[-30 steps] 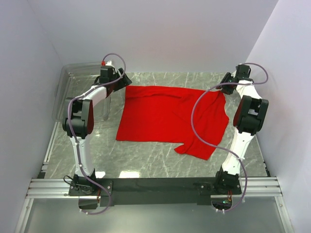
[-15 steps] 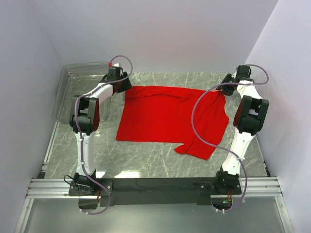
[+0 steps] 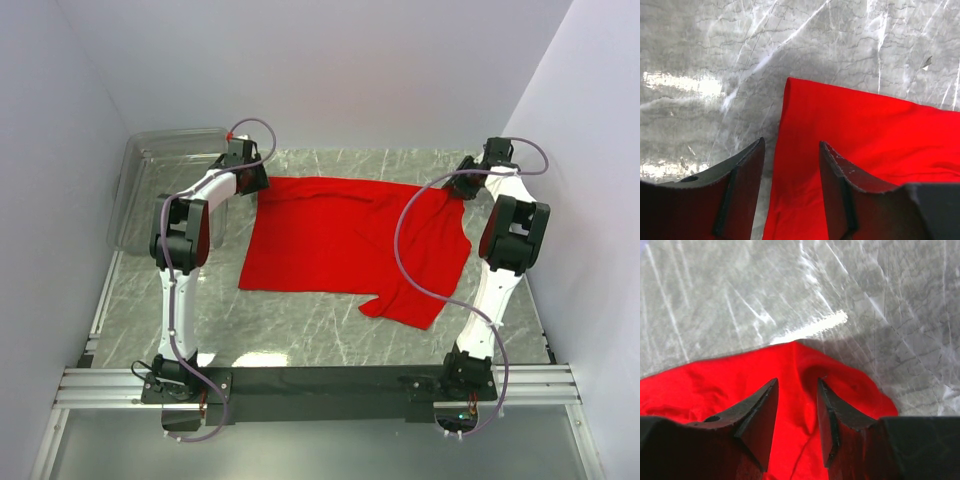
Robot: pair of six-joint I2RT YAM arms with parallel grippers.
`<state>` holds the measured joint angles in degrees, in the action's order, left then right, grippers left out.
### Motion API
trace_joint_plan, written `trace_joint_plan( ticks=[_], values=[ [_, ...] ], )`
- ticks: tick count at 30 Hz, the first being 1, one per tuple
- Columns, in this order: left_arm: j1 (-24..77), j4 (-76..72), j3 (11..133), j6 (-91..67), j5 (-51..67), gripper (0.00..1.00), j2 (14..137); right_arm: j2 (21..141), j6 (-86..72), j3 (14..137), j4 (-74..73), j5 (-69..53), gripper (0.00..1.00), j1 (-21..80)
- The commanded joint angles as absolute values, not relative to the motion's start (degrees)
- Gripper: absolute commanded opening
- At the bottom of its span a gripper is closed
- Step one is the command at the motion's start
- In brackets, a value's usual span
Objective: Fold and stack the t-shirts
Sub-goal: Smooth out the T-shirt at the center of the board.
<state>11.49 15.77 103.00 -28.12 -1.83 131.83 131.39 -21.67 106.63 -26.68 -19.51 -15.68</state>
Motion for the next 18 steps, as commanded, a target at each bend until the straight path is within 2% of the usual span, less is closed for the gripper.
trace_joint_plan(
  ticks=[1,8,13,17,18],
  values=[
    [11.51,16.08,105.47,-27.51,-2.29,0.52,132.63,131.57,-22.24,109.42,-27.95,-18.55,0.43,-16.0],
    [11.51,15.65,104.07,-27.25,-1.76,0.51,131.23,133.15,-22.41,111.18,-29.09,-18.63,0.41,-15.91],
    [11.51,15.73,102.83,-27.16,-1.41,0.51,130.34,133.51,-22.5,111.44,-29.0,-18.98,0.33,-15.91],
    [11.43,15.64,102.22,-27.51,-0.62,0.43,130.6,133.68,-22.59,111.45,-28.74,-19.25,0.23,-16.0],
    [11.51,15.73,102.22,-27.6,-0.53,0.38,130.61,133.59,-22.59,111.45,-28.74,-19.42,0.19,-16.0]
  ],
)
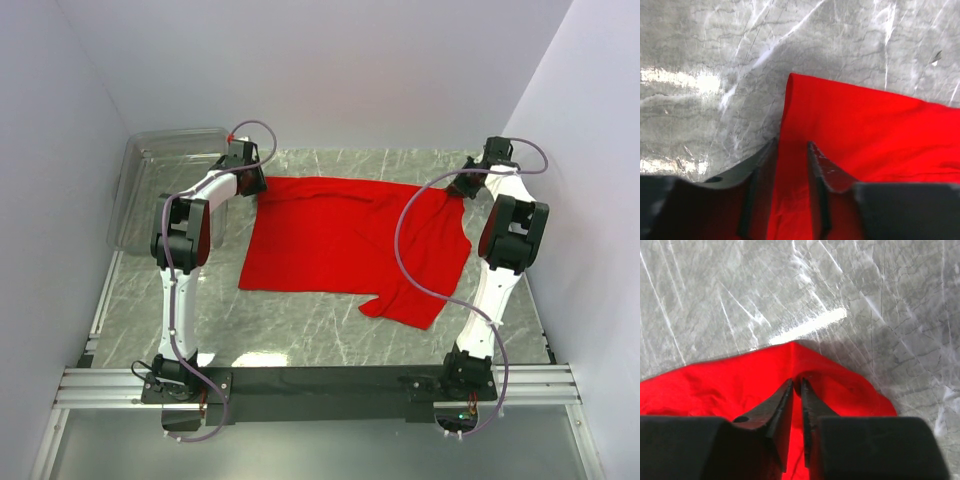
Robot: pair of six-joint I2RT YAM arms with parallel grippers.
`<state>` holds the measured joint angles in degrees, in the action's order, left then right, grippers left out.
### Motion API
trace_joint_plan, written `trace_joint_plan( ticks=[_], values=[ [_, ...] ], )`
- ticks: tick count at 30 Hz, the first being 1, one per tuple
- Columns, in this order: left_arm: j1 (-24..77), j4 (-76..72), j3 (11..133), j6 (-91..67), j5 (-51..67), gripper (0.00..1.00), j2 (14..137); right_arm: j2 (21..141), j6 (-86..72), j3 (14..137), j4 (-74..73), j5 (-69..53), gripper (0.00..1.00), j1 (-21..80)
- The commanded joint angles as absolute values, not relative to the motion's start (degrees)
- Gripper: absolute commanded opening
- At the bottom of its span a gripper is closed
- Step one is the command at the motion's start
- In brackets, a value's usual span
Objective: Fold and stack the t-shirts
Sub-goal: Smooth out the T-shirt at the center of the board.
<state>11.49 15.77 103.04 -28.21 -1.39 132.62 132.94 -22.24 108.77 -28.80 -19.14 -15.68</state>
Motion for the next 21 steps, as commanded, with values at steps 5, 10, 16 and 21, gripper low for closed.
trace_joint_plan(
  ticks=[5,10,16,21],
  values=[
    [11.43,16.0,103.27,-27.51,-0.53,0.19,131.04,133.33,-22.33,111.18,-28.48,-19.6,0.08,-16.08],
    [11.34,17.57,105.9,-26.9,-1.4,0.01,131.92,132.54,-21.89,111.09,-27.86,-19.34,0.0,-16.52],
    [10.55,18.37,107.84,-26.37,-2.37,0.01,132.89,132.63,-21.36,112.41,-27.95,-19.07,0.0,-17.66],
    [9.93,18.72,108.19,-26.02,-2.29,0.01,133.24,132.71,-21.01,113.12,-27.86,-18.19,0.0,-18.1]
  ],
)
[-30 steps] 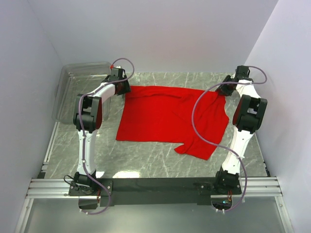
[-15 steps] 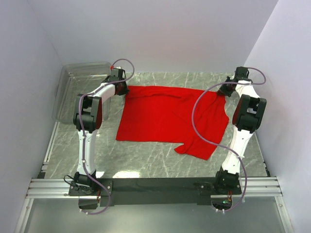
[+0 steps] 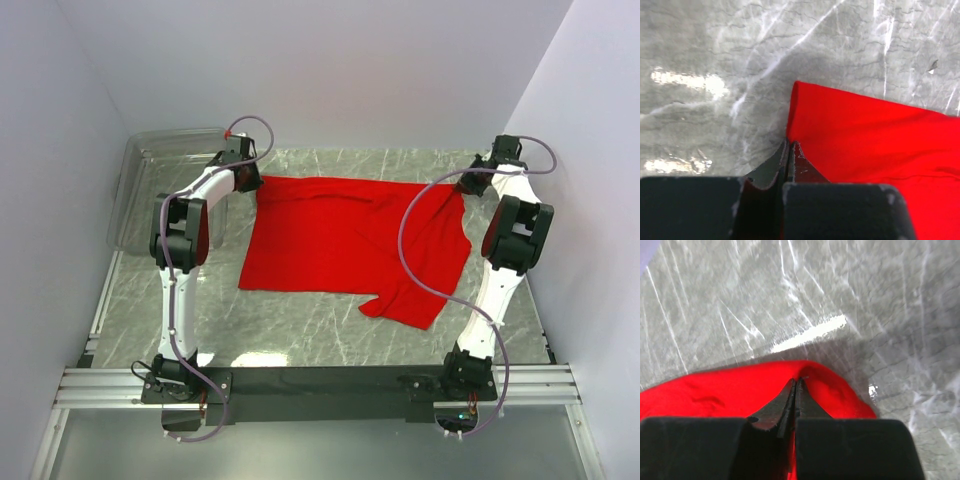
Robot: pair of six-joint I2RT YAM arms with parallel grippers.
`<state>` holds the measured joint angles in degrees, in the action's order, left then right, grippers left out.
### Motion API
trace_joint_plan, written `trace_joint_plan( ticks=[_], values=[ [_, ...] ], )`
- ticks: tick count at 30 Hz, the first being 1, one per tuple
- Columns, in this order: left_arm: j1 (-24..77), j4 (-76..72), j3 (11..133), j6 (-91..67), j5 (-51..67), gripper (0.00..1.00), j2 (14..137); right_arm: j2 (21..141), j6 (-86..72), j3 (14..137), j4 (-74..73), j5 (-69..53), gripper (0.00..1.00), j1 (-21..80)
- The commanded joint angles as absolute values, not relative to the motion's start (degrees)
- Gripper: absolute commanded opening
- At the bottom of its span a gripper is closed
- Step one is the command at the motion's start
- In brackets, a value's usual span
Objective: Fold and stack the t-shirts
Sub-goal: Smooth out the T-shirt at the center of the board.
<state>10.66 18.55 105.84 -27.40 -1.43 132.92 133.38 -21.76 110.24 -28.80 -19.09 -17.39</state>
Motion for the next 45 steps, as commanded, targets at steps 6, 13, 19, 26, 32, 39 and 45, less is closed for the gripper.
trace_joint_plan(
  ticks=[6,13,19,26,32,39,45],
  values=[
    [9.76,18.9,108.37,-25.84,-1.85,0.01,133.86,133.5,-20.74,113.99,-27.77,-17.76,0.0,-18.37],
    [9.67,18.63,108.46,-26.1,-1.49,0.01,134.3,134.21,-20.3,114.61,-27.51,-16.7,0.0,-18.37],
    [9.67,17.58,109.16,-26.1,-0.71,0.43,133.6,133.43,-18.81,113.65,-27.69,-17.49,0.16,-18.28],
    [9.49,15.21,109.95,-26.19,-0.44,0.57,131.48,127.79,-16.53,107.23,-23.91,-17.58,0.31,-18.19],
    [9.23,16.08,112.67,-26.89,2.63,0.54,133.94,129.9,-17.14,110.04,-25.93,-18.89,0.31,-18.28],
    [8.7,16.43,114.52,-27.42,4.57,0.53,136.23,132.19,-17.75,111.62,-27.16,-19.86,0.31,-18.11],
    [8.09,16.35,114.79,-28.12,6.41,0.51,137.63,133.41,-18.1,112.67,-27.6,-20.66,0.31,-17.4]
  ],
)
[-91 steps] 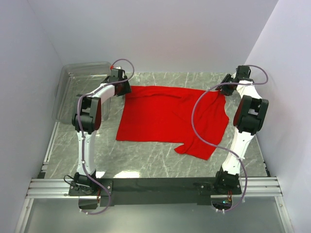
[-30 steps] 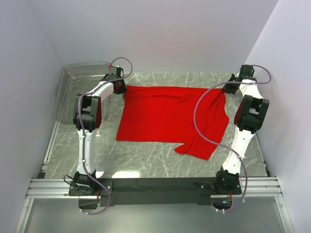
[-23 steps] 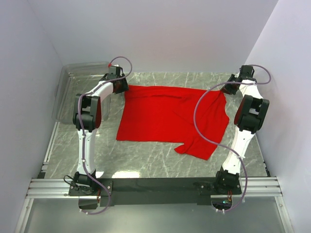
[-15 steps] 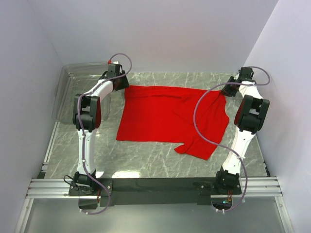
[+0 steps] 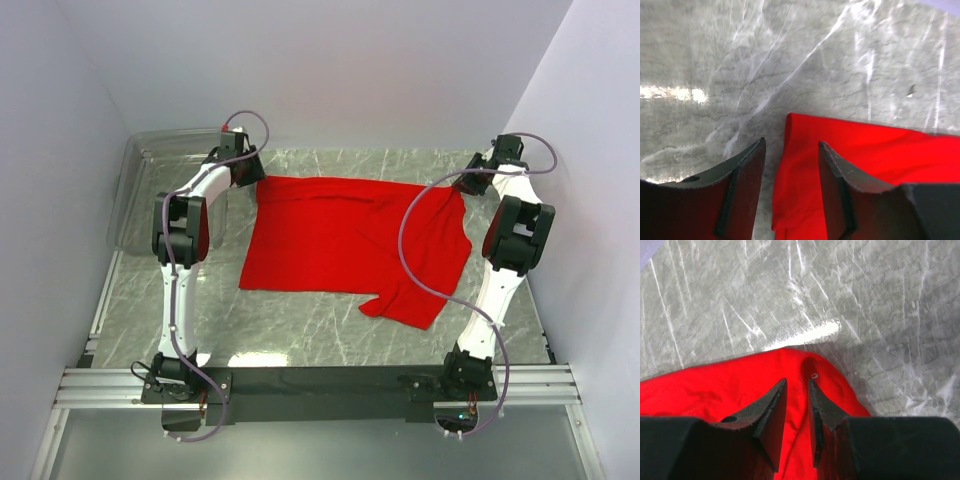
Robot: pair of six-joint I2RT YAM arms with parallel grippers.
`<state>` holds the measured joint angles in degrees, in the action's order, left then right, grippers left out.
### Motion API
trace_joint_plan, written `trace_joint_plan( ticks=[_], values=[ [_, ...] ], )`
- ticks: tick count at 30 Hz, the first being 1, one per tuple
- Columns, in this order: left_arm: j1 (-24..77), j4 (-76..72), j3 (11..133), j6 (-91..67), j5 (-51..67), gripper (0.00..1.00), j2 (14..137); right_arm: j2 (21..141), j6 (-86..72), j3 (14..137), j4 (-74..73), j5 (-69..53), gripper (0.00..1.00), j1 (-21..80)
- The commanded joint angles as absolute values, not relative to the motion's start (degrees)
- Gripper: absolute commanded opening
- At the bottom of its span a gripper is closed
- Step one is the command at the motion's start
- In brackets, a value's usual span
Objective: Fold and stack the t-shirts
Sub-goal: Smooth out the T-shirt at the center of the board.
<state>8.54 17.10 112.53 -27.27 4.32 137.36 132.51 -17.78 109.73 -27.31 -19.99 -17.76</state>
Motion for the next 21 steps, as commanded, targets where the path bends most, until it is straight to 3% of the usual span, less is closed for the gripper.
trace_joint_plan(
  ticks=[1,17,21],
  values=[
    [8.09,16.26,114.7,-28.3,6.68,0.51,137.64,133.5,-18.11,112.76,-27.77,-20.48,0.31,-17.14],
    [7.73,13.45,114.78,-31.64,10.99,0.51,139.83,135.62,-18.81,113.64,-28.65,-19.51,0.3,-16.7],
    [7.73,13.62,115.14,-31.82,10.72,0.45,140.18,135.88,-18.9,113.91,-28.65,-19.51,0.29,-16.79]
  ],
)
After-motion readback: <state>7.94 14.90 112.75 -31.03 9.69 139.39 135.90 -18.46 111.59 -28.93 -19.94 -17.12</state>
